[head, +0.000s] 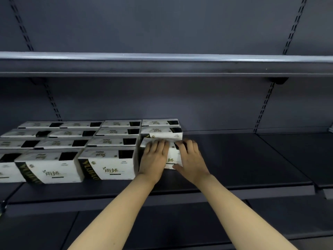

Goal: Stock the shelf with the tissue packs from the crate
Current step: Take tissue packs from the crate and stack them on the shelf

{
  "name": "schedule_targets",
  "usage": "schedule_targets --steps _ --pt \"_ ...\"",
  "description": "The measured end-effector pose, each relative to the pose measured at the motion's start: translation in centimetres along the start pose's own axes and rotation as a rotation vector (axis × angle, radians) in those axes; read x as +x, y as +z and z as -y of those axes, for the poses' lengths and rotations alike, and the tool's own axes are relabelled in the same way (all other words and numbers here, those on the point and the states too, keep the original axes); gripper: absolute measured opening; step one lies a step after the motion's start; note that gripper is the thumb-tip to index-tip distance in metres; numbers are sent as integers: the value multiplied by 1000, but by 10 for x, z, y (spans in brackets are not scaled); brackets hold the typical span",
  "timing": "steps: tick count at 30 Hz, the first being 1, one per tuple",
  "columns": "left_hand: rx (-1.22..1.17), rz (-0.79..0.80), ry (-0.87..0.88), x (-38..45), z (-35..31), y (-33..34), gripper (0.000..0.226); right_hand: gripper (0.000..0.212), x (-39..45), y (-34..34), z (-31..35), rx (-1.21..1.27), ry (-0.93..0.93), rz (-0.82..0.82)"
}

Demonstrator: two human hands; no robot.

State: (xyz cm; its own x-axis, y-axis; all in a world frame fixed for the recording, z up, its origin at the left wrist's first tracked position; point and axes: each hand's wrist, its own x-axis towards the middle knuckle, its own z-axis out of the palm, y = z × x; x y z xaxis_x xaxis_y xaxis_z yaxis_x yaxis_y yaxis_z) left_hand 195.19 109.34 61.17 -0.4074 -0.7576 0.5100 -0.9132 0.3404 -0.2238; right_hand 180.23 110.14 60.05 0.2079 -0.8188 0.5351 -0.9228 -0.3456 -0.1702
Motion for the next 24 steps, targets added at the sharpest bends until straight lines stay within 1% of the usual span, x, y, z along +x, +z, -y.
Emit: schedule_targets --steps 6,10,16,18,20,24 --pt "25 7 -61 14 5 16 76 77 21 16 0 33 12 -9" --pt "44 -17 -67 20 9 25 66 89 34 25 -1 32 13 -2" --pt "32 -41 -63 21 12 34 61 96 37 29 -3 -7 3 -34" --pt "16 -55 -72 19 10 33 56 95 35 31 -1 -30 35 -23" --pt "-10 -52 -77 18 8 31 55 90 33 30 3 -68 74 5" --pt "-39 -58 -68 16 8 28 62 76 28 22 12 -73 121 14"
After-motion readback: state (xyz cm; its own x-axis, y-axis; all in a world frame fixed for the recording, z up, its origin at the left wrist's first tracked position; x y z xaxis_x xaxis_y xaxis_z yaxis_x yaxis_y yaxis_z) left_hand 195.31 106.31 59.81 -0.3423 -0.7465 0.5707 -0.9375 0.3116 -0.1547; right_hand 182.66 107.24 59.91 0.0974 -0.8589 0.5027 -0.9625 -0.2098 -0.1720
